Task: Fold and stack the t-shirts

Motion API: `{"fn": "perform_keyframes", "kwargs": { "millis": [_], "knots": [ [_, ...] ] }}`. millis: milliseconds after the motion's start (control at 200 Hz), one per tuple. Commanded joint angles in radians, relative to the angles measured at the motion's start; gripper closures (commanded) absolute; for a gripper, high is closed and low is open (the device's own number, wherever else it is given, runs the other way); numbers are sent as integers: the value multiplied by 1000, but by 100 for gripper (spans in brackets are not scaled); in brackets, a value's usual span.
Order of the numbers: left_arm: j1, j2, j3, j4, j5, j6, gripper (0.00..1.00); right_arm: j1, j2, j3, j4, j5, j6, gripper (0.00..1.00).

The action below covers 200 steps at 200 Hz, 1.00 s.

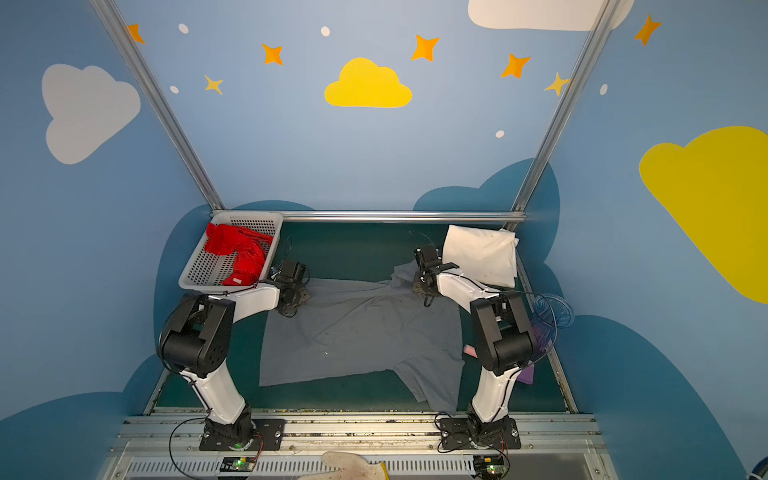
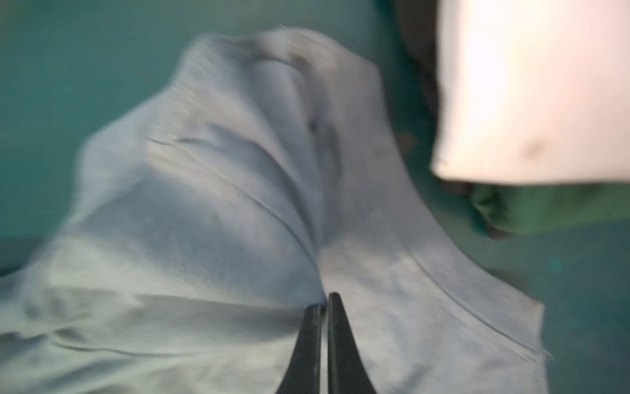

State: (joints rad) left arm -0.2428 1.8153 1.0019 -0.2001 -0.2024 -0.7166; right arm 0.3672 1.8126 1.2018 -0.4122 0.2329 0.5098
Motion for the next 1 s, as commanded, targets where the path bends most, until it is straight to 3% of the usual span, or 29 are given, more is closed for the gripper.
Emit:
{"fn": "perform_keyframes", "kwargs": {
  "millis": [0,240,325,415,501,796,996],
  "knots": [
    [12,62,-31,-54,55,-1,96,-32,-55,-33,-37,43,27,93],
    [21,64,-28,-48,64,-3,96,-76,-106,-65,-39,5,19,88],
    [21,62,-28,-48,63,-5,96,-68,-113,-24,-72,-67,-11,79],
    [21,62,-28,-49,64,-3,96,-22,-104,29,-98,-136,-40,62],
    [21,63,-28,-51,66,3,96,29,-76,88,-116,-175,-62,57],
    [20,53,-41,-44,72,5,96,126,124,288,-114,-292,-60,53],
    [23,48,-49,-33,79,11,96,165,351,562,-293,-182,-132,53]
  ]
}}
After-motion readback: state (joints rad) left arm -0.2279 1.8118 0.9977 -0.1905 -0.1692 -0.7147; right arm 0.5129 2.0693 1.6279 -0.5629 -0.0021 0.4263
